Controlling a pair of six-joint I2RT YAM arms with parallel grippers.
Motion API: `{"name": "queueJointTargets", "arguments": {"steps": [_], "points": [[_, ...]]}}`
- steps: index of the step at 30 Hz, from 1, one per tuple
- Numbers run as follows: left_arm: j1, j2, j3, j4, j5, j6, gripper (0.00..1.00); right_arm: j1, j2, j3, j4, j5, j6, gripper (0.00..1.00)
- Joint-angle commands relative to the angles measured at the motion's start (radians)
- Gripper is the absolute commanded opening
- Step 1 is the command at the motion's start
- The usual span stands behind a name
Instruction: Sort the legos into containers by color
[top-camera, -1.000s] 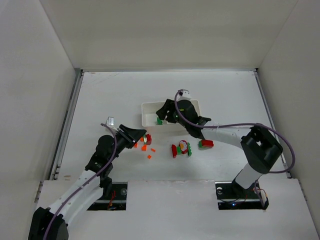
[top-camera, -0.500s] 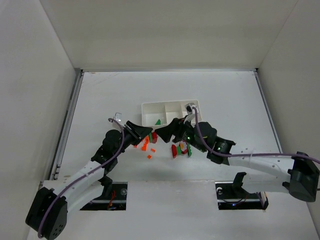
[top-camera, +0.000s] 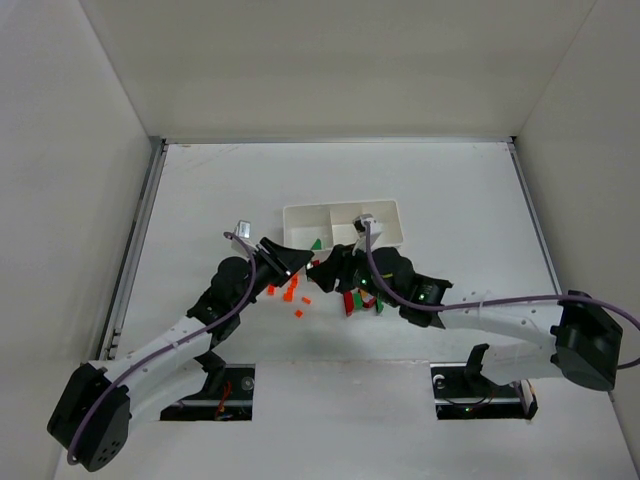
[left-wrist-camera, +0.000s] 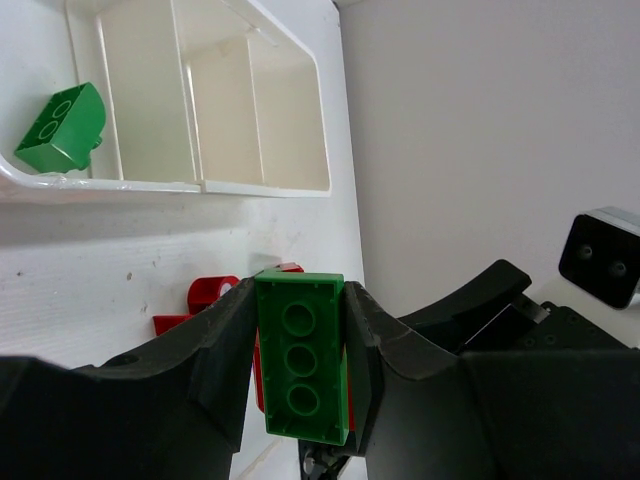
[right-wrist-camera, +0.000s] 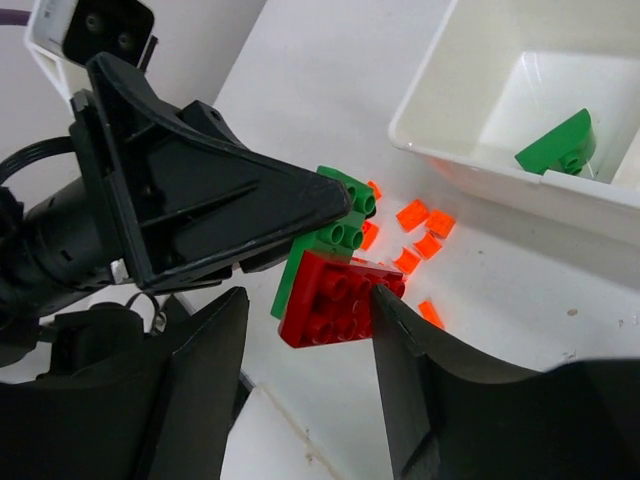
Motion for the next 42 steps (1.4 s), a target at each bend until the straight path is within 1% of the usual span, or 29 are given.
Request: {"name": "queueJointTargets", "arguments": {"steps": [1, 4, 11, 15, 24, 34, 37, 42], "points": [[-0.008, -0.005, 0.043, 0.069, -0.01, 0.015, 0.17, 0.01, 0.019, 0.048, 0.012, 0.023, -0.007, 0.56], [-0.012, -0.011, 0.038, 0.078, -0.005, 0.015, 0.17, 0.007, 0.033, 0.05, 0.018, 0.025, 0.003, 0.51], [-0.002, -0.024, 0.026, 0.078, 0.003, 0.013, 0.17, 0.004, 0.027, 0.033, 0.049, 0.029, 0.033, 0.32], [0.008, -0.03, 0.015, 0.078, 0.006, 0.012, 0.16, -0.005, 0.004, 0.007, 0.073, 0.038, 0.043, 0.26], [0.035, -0.053, 0.004, 0.076, 0.033, 0.005, 0.16, -0.051, -0.042, -0.042, 0.089, 0.048, 0.066, 0.25], [0.051, -0.07, -0.011, 0.066, 0.049, 0.015, 0.16, -0.111, -0.048, -0.056, 0.11, 0.038, 0.073, 0.26], [0.06, -0.071, -0.013, 0.066, 0.053, 0.013, 0.16, -0.157, -0.032, -0.039, 0.103, 0.051, 0.048, 0.26], [0.063, -0.056, 0.001, 0.066, 0.053, 0.018, 0.17, -0.246, 0.045, 0.004, 0.077, 0.1, -0.016, 0.27]]}}
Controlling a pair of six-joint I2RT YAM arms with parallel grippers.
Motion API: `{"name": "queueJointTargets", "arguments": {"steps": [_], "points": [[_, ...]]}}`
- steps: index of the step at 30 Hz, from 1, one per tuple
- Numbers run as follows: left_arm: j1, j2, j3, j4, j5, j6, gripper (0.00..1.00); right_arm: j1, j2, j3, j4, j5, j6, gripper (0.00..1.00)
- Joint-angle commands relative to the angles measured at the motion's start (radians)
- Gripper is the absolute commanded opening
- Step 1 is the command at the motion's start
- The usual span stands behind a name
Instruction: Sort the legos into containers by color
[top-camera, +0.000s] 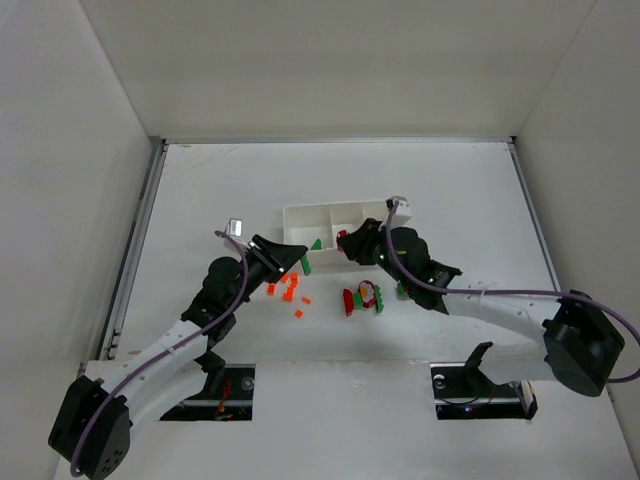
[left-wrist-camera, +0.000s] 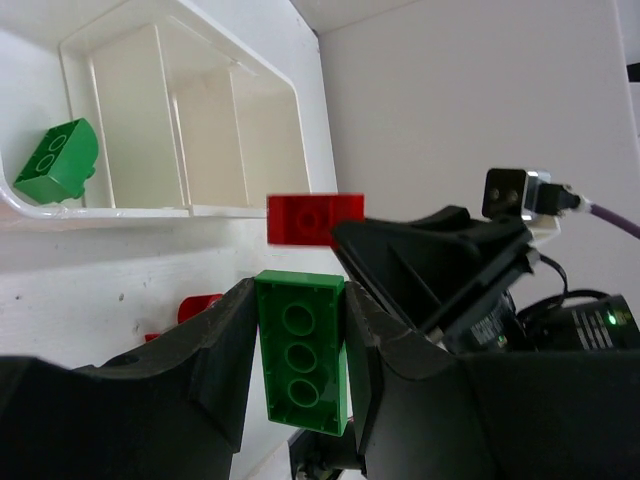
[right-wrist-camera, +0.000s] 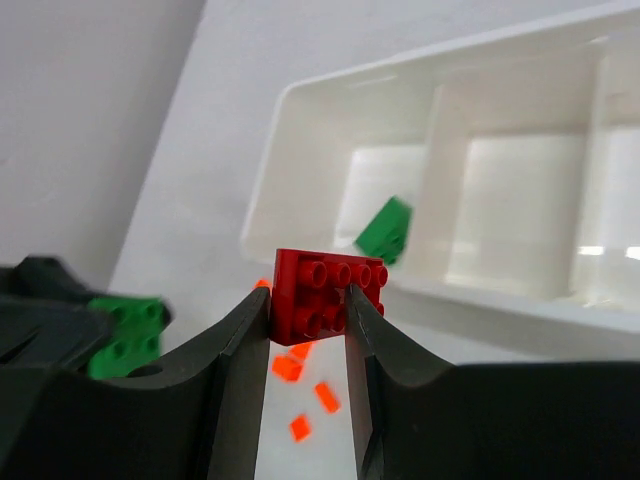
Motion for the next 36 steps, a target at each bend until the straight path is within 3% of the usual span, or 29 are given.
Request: {"name": "queueJointTargets", "arguments": {"steps": [1, 6, 11, 13, 16, 20, 22, 32, 36], "points": [[0.006, 0.007, 0.011, 0.058, 0.018, 0.016, 0.17, -0.051, 0.059, 0.063, 0.03, 0.046, -0.061, 0.27], [-0.001, 0.043, 0.037, 0.067, 0.009, 0.033, 0.17, -0.108, 0.154, 0.129, 0.03, 0.032, -0.092, 0.3], [0.006, 0.062, 0.066, 0.067, -0.001, 0.051, 0.17, -0.114, 0.162, 0.16, 0.016, 0.047, -0.12, 0.62], [0.011, 0.063, 0.077, 0.068, -0.016, 0.056, 0.17, -0.114, 0.135, 0.148, 0.016, 0.058, -0.131, 0.66], [0.005, 0.089, 0.106, 0.07, -0.051, 0.082, 0.17, -0.104, 0.076, 0.102, 0.016, 0.078, -0.135, 0.64], [-0.006, 0.149, 0.153, 0.062, -0.123, 0.134, 0.17, -0.067, -0.022, -0.01, 0.018, 0.098, -0.123, 0.51], [-0.01, 0.189, 0.176, 0.052, -0.187, 0.162, 0.17, -0.044, -0.072, -0.065, 0.016, 0.121, -0.118, 0.49], [-0.017, 0.485, 0.357, 0.061, -0.384, 0.338, 0.18, 0.13, -0.287, -0.17, -0.145, 0.32, -0.131, 0.54], [-0.006, 0.556, 0.399, 0.061, -0.41, 0.37, 0.27, 0.14, -0.358, -0.198, -0.218, 0.396, -0.118, 0.6]]}}
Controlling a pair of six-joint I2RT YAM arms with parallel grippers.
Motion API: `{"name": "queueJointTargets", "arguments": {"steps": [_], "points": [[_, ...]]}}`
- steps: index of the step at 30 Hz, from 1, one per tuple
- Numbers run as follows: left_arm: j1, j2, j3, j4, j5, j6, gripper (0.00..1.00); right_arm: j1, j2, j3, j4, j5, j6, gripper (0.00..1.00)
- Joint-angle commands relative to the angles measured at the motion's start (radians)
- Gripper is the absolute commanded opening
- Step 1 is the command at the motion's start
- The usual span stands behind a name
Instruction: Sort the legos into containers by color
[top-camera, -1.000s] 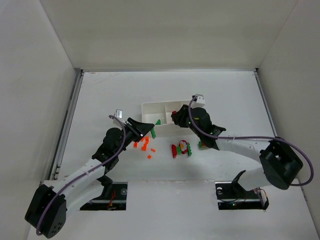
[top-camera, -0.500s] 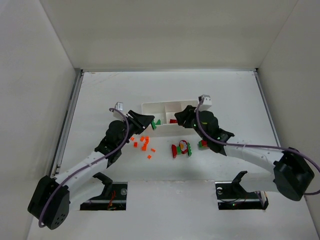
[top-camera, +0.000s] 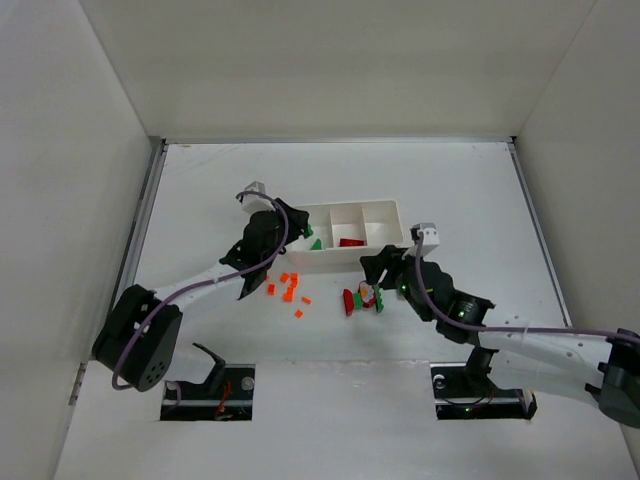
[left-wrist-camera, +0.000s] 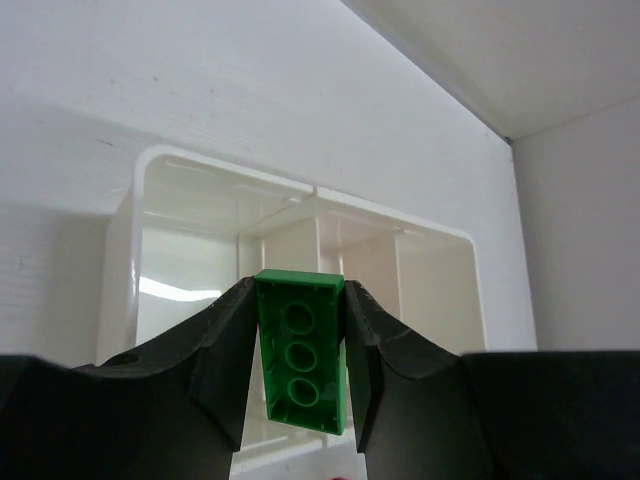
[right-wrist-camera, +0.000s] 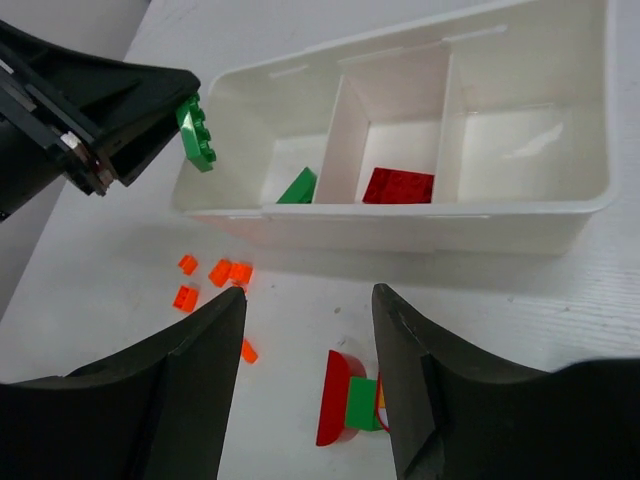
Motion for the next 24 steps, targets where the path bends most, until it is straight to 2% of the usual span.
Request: {"name": "queueJointTargets", "arguments": {"steps": [1, 6, 10, 12, 14, 16, 18, 21, 24], "points": [[0.008, 0.03, 0.063, 0.046, -0.058, 0.076, 0.31, 0.007, -0.065, -0.032, -0.085, 0.122, 0.005, 0.62], [0.016, 0.055, 0.069, 0.041, -0.058, 0.081, 0.57, 0.005, -0.143, -0.061, -0.185, 0.153, 0.068, 0.69], [0.01, 0.044, 0.063, 0.041, -0.055, 0.085, 0.65, -0.004, -0.171, -0.072, -0.26, 0.163, 0.116, 0.69], [0.004, 0.023, 0.053, 0.041, -0.052, 0.085, 0.64, -0.002, -0.174, -0.066, -0.301, 0.165, 0.128, 0.63], [-0.013, -0.008, 0.037, 0.04, -0.046, 0.085, 0.61, -0.001, -0.174, -0.052, -0.349, 0.165, 0.142, 0.51], [-0.034, -0.048, 0.013, 0.038, -0.035, 0.088, 0.56, -0.001, -0.168, -0.038, -0.407, 0.166, 0.165, 0.39], [-0.065, -0.089, -0.018, 0.03, -0.019, 0.091, 0.49, -0.007, -0.156, -0.031, -0.459, 0.18, 0.186, 0.34], [-0.126, -0.147, -0.064, 0.003, -0.001, 0.104, 0.39, -0.028, -0.137, -0.018, -0.533, 0.223, 0.22, 0.37], [-0.194, -0.197, -0.095, -0.038, -0.001, 0.114, 0.36, -0.059, -0.1, 0.0, -0.584, 0.243, 0.257, 0.59]]}}
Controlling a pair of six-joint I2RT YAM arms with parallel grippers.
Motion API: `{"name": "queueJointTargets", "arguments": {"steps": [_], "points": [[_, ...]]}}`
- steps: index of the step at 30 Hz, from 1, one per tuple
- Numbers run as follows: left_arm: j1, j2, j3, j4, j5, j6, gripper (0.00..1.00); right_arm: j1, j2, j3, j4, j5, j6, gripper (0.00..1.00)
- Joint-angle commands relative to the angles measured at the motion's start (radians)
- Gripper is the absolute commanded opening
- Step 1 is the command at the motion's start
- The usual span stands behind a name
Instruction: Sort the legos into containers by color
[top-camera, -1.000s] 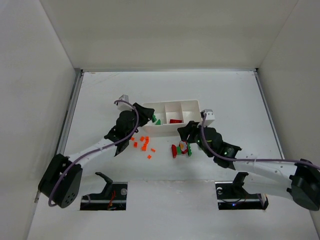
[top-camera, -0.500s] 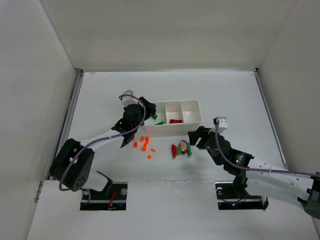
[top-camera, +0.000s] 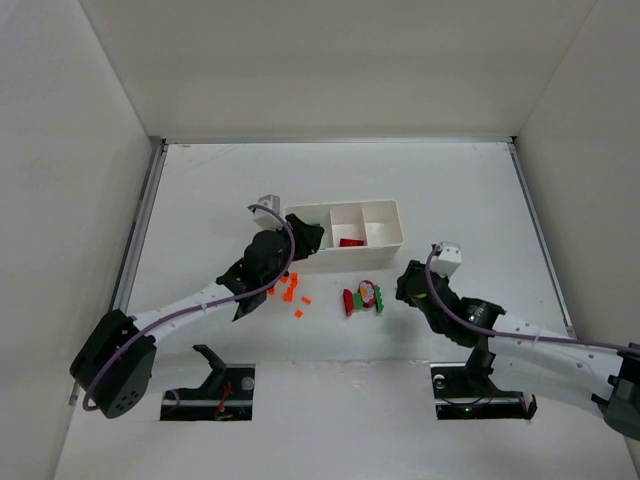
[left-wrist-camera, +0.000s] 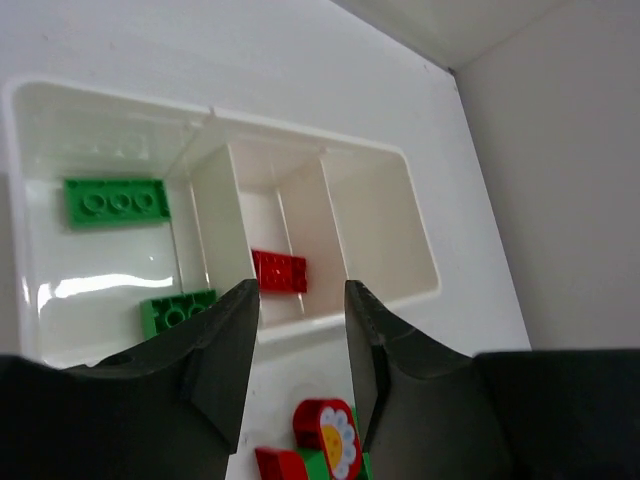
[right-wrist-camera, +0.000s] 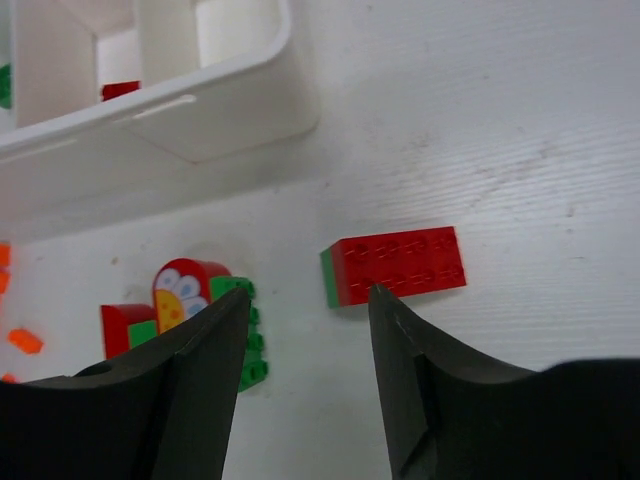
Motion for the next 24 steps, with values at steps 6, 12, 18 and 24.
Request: {"name": "queueJointTargets", "arguments": {"steps": [6, 12, 18, 24], "points": [[-0.164, -0.112, -0.074, -0.034, 0.003, 0.038, 0.37, -0.075, 0.143, 0.096, -0.111, 0.063, 0.074, 0.81], [-0.193, -0.116, -0.111, 0.001, 0.014, 0.029, 0.38, -0.124, 0.227, 0.109, -0.056, 0.002, 0.057, 0.92], [-0.198, -0.164, -0.149, 0.008, 0.02, 0.023, 0.38, -0.208, 0.238, 0.103, -0.028, -0.079, 0.051, 0.96], [-0.178, -0.213, -0.171, 0.008, 0.023, 0.021, 0.39, -0.329, 0.208, 0.043, 0.102, -0.262, 0.025, 0.94]]}}
